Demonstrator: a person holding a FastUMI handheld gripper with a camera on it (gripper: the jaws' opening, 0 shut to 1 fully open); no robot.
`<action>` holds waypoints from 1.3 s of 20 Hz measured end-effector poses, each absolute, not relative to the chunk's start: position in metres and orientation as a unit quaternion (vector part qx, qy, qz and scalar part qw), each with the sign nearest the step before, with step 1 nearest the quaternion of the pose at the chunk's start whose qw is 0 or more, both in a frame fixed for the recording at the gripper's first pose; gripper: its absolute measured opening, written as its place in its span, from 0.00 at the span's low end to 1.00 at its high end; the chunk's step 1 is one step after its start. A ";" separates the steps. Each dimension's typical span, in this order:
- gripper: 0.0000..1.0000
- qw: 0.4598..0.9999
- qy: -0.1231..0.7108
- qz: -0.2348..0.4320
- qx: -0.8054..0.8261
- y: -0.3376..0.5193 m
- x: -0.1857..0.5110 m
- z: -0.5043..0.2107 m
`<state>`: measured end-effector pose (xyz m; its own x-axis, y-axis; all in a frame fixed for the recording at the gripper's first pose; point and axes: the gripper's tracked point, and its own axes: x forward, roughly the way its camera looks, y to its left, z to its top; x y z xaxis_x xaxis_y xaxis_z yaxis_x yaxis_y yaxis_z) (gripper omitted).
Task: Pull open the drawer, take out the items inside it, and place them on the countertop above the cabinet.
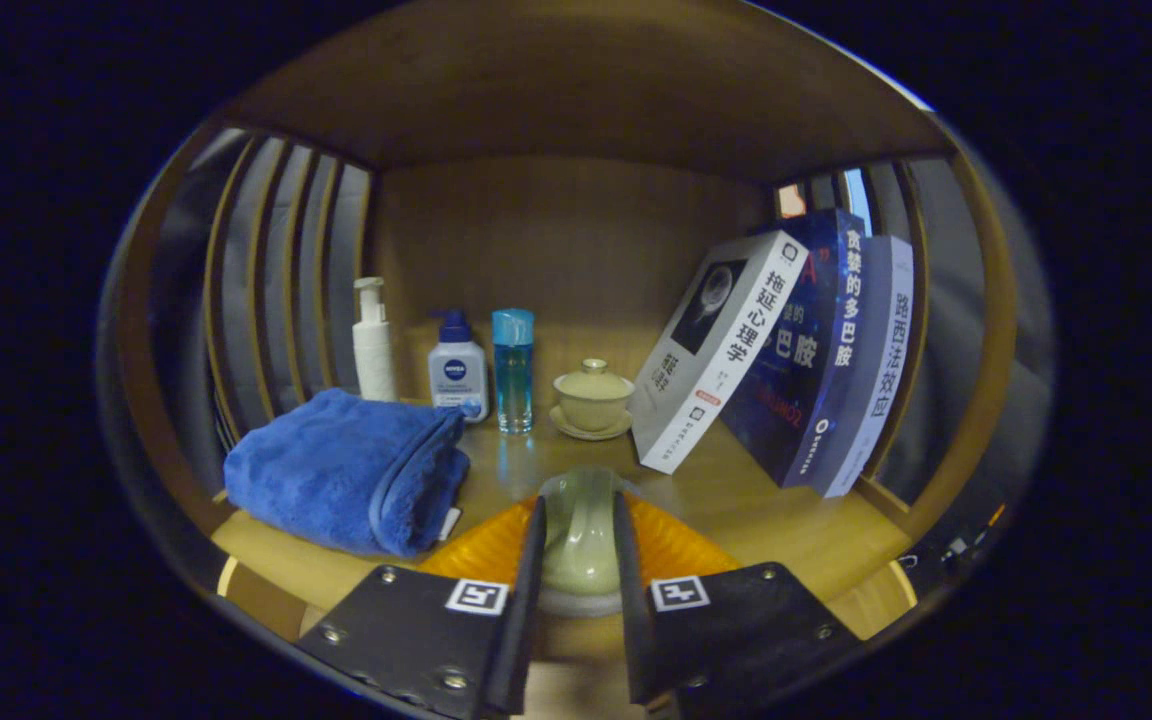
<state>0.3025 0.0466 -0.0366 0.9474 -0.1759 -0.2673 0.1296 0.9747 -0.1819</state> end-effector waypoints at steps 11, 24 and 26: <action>0.98 0.989 0.098 -0.055 -0.095 0.080 0.158 0.011; 0.98 0.993 0.083 -0.024 -0.080 0.097 -0.033 -0.014; 0.98 0.993 0.093 -0.030 -0.071 0.092 -0.044 -0.038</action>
<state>-0.0440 0.0919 -0.0378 0.9808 -0.0735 -0.1807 0.0470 0.9881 -0.1467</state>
